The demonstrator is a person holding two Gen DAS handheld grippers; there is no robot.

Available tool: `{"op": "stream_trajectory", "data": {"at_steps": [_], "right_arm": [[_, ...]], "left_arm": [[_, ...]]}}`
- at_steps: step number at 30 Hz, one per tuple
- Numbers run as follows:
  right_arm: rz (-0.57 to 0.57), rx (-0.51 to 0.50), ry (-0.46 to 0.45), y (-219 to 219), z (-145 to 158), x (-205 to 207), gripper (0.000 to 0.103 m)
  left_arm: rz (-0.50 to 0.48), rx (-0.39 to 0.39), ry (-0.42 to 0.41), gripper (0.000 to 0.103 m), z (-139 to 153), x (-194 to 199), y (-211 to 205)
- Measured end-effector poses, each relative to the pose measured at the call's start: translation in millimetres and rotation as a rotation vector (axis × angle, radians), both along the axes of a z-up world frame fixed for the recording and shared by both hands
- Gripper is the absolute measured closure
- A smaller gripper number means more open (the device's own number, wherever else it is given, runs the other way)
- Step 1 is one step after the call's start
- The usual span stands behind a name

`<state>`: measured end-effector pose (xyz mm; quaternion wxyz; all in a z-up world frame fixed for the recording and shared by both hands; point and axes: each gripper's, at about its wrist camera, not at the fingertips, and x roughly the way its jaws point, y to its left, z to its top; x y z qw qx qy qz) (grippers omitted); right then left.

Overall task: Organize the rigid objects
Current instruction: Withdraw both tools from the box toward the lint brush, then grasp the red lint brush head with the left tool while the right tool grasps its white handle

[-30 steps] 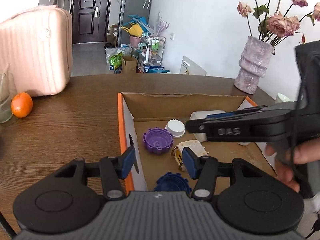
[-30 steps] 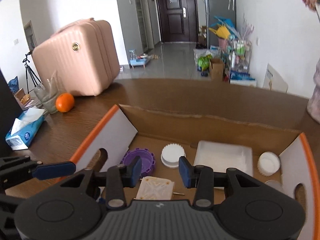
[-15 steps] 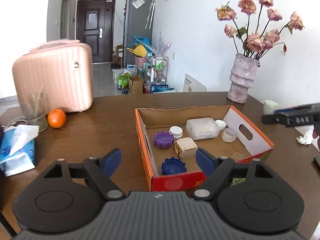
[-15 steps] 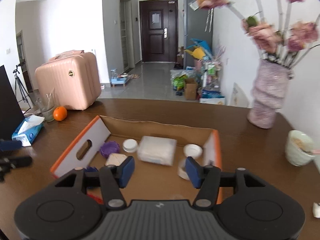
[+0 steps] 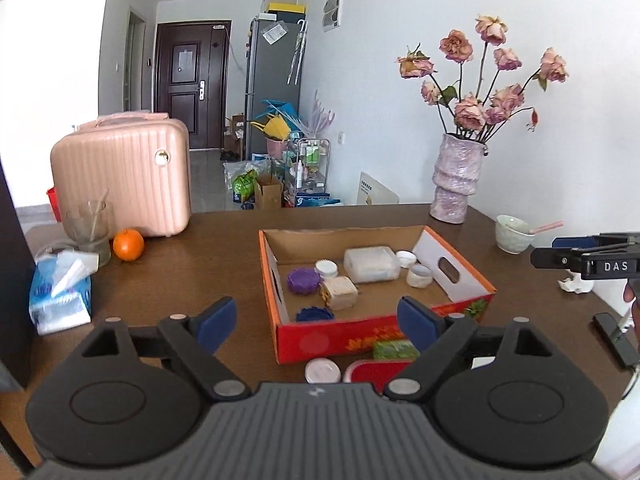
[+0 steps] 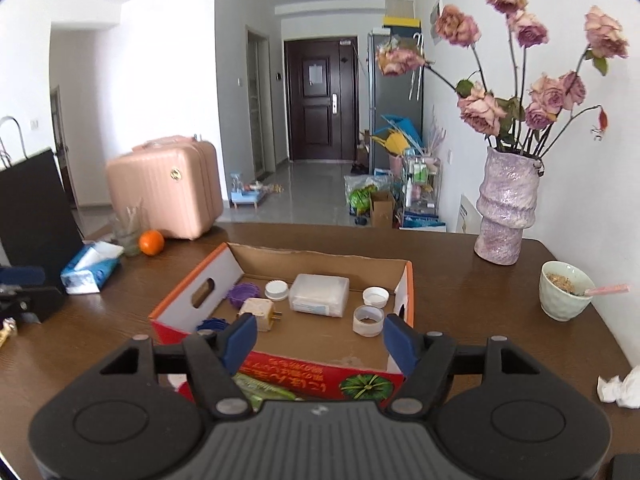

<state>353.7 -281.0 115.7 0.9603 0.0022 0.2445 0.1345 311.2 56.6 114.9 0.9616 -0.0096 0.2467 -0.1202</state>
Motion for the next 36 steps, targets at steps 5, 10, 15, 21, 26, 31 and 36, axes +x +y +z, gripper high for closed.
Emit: {"op": "stream_trajectory", "data": {"at_steps": [5,10,15,21,26,31,36], "right_arm": [[0.051,0.060,-0.038,-4,-15,-55,0.025],[0.060,0.073,-0.062,-4,-46,-119,0.021],[0.004,0.096,-0.058,-3,-82,-176,0.018],[-0.035,-0.009,-0.003,-2,-115,-218,0.017],[-0.042,-0.003,0.035,-5,-128,-222,0.016],[-0.062,0.001,0.034,-8,-134,-211,0.016],[-0.100,0.030,0.054,-19,-140,-186,0.018]], "left_arm": [[-0.058,-0.054,-0.032,0.005,-14,-53,4],[-0.076,-0.063,-0.043,0.005,-44,-103,4],[-0.048,-0.113,-0.011,0.005,-76,-145,7],[-0.013,-0.030,0.065,0.005,-105,-165,2],[0.004,-0.048,0.101,0.005,-115,-155,-1],[-0.008,-0.052,0.097,0.006,-116,-141,-8],[-0.012,-0.068,0.139,0.010,-120,-105,-16]]}}
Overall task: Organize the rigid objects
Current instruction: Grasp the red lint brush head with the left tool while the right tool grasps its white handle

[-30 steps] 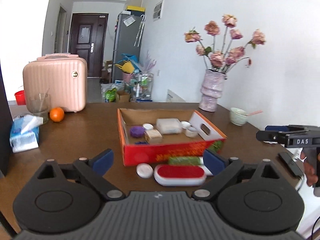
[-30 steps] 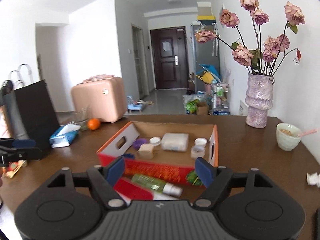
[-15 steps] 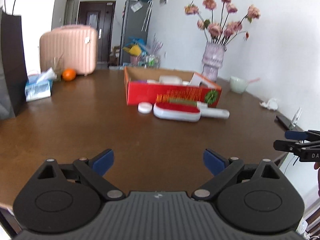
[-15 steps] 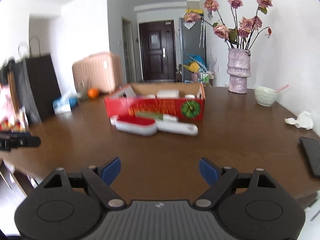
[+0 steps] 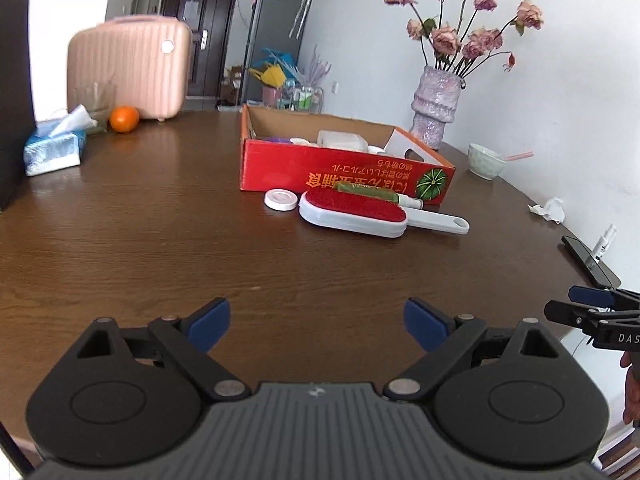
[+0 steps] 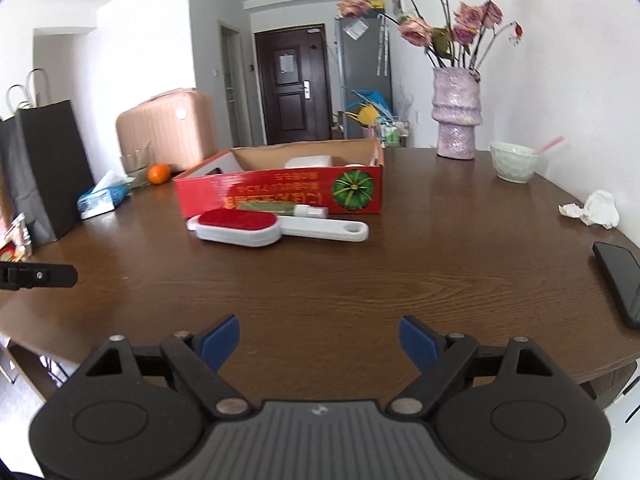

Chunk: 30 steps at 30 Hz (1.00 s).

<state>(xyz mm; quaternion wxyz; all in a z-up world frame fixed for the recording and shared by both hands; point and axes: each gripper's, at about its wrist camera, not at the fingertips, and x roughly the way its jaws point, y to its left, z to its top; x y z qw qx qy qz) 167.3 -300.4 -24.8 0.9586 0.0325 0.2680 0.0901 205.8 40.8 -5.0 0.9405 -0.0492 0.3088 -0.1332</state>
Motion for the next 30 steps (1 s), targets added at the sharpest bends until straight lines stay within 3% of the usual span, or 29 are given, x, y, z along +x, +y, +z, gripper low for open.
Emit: {"op": "stream_trajectory", "data": {"at_steps": [4,9,14,22,26,30], "right_arm": [[-0.019,0.011,0.009,-8,-1,33,0.023],[-0.037,0.049,0.012,-15,2,82,0.035],[-0.054,0.088,0.038,-26,0,135,0.050],[-0.084,0.163,0.097,-41,-13,191,0.065],[-0.070,0.158,0.128,-38,-23,202,0.073],[-0.070,0.186,0.139,-37,-31,203,0.075]], "left_arm": [[-0.004,-0.016,0.024,0.021,-1,48,-11],[-0.007,-0.069,0.107,0.028,-6,113,-21],[-0.018,-0.105,0.128,0.032,-11,162,-30],[-0.026,-0.131,0.173,0.039,-23,196,-34],[-0.030,-0.136,0.196,0.046,-30,202,-34],[-0.036,-0.141,0.180,0.047,-31,201,-33]]}}
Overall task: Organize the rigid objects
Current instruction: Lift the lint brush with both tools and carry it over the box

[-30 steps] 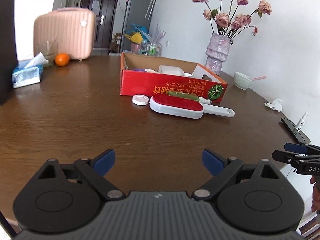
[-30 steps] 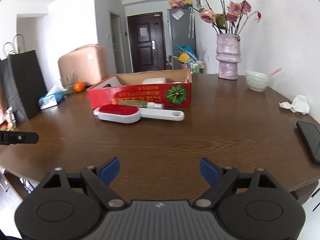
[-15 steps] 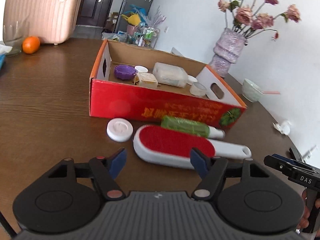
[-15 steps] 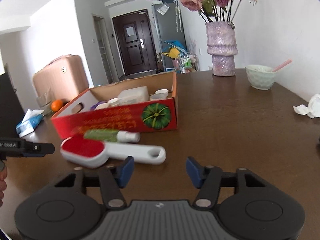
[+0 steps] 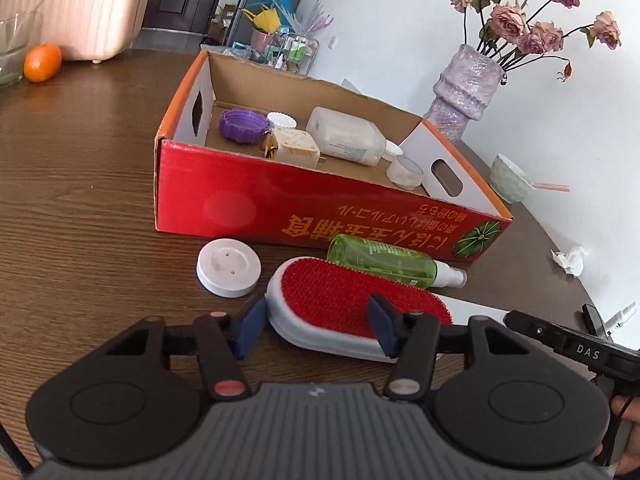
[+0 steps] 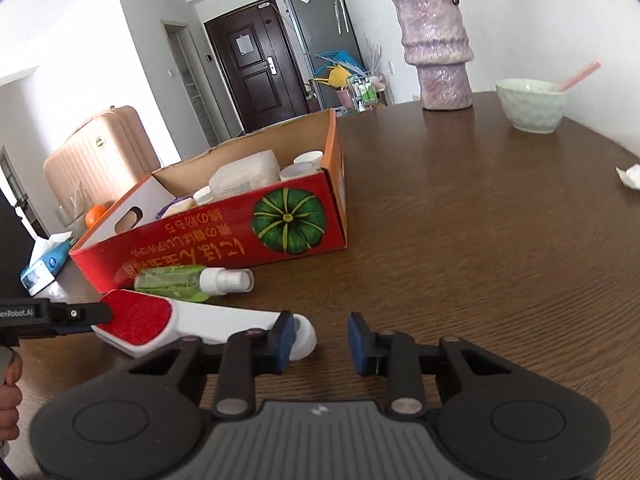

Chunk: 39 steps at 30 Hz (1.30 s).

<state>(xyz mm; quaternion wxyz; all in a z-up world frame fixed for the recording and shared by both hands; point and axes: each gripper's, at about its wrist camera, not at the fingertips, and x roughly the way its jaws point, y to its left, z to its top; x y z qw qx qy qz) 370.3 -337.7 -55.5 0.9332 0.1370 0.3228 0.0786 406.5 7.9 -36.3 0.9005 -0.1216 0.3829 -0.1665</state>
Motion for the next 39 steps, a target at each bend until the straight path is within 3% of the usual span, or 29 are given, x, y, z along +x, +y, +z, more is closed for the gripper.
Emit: {"op": "stream_trajectory", "data": {"at_steps": [5,7,8,11,16,19,22,25,28,32,36,39], "right_arm": [[0.002,0.008,0.009,4,-1,-3,0.084],[-0.006,0.013,0.006,6,-5,-7,0.086],[-0.007,0.025,0.005,6,-5,-11,0.088],[0.026,0.094,0.016,6,-9,-24,0.089],[0.015,0.061,0.000,11,-9,-47,0.089],[-0.025,-0.008,-0.018,10,-7,-53,0.088],[-0.102,-0.129,-0.029,6,-1,-51,0.088],[-0.106,-0.177,-0.036,-2,-1,-39,0.087],[-0.086,-0.265,-0.043,-5,0,-12,0.084],[-0.062,-0.221,-0.008,-12,4,13,0.085],[-0.060,-0.202,-0.040,-13,-1,9,0.085],[-0.054,-0.173,-0.054,-18,-3,9,0.085]], "left_arm": [[-0.004,0.012,-0.025,0.058,5,-17,-2],[-0.028,0.005,-0.020,0.076,6,-30,-3],[-0.051,-0.014,-0.007,0.078,5,-37,-3],[-0.069,-0.001,0.006,0.078,3,-56,-9],[-0.068,-0.001,-0.012,0.074,11,-87,-7],[-0.046,0.006,-0.017,0.059,14,-99,0],[-0.037,0.011,-0.010,0.056,15,-102,2],[-0.038,0.018,-0.016,0.047,17,-91,-3],[-0.049,0.042,-0.028,0.046,19,-63,-16],[-0.067,-0.010,0.020,0.051,11,-34,-30],[-0.097,-0.055,-0.009,0.054,-2,-30,-35],[-0.079,-0.114,0.031,0.055,-7,-24,-30]]}}
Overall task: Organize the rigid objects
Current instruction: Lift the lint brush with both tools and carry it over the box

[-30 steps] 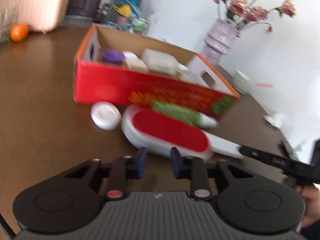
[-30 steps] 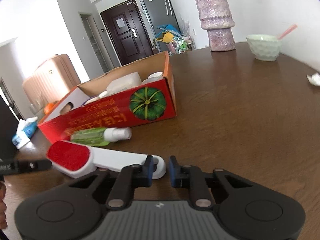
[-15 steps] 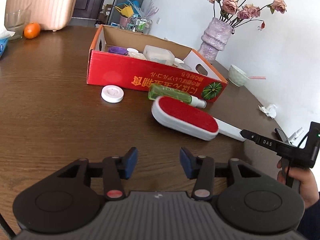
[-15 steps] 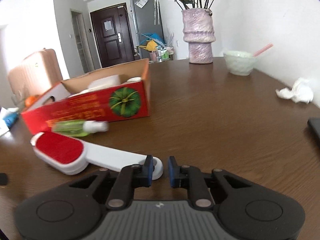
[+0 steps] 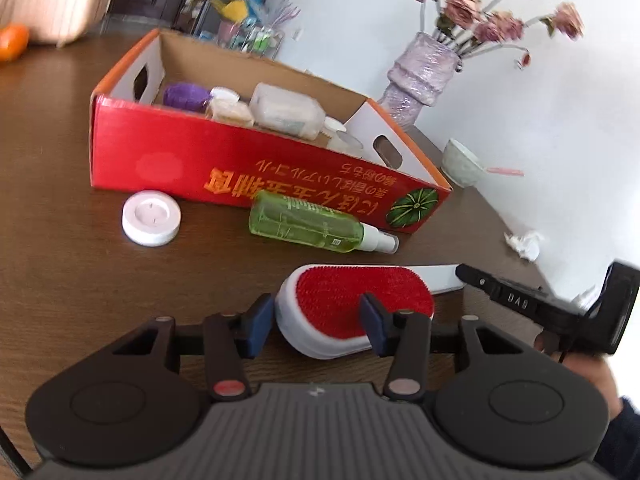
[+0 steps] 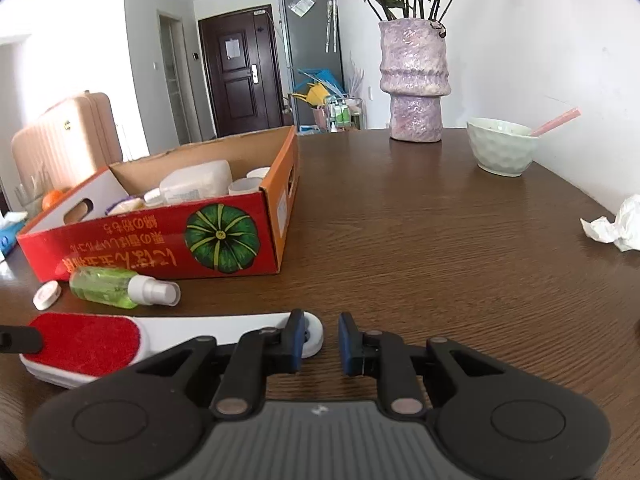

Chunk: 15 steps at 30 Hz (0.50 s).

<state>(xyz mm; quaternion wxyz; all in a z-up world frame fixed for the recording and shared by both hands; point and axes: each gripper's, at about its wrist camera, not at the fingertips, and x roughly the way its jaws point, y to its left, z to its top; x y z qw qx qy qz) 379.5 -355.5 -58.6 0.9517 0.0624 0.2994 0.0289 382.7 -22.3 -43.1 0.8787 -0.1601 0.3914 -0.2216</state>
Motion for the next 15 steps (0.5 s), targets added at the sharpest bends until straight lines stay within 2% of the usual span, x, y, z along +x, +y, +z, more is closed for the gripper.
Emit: {"op": "stream_trajectory", "data": {"at_steps": [2,3,8,11,15], "right_arm": [[0.000,0.014,0.006,-1,1,0,0.088],[0.003,0.026,0.009,0,1,-2,0.093],[0.003,0.052,0.011,11,1,-23,0.092],[0.011,0.089,0.021,19,3,-48,0.091],[0.024,0.127,-0.003,32,5,-91,0.091]], "left_arm": [[0.023,-0.026,0.013,0.056,-2,-2,2],[0.040,-0.037,0.011,0.056,-3,-6,4],[0.099,-0.069,0.013,0.056,-4,-30,20],[0.133,-0.053,0.023,0.056,1,-50,32],[0.159,-0.059,-0.007,0.056,6,-83,48]]}}
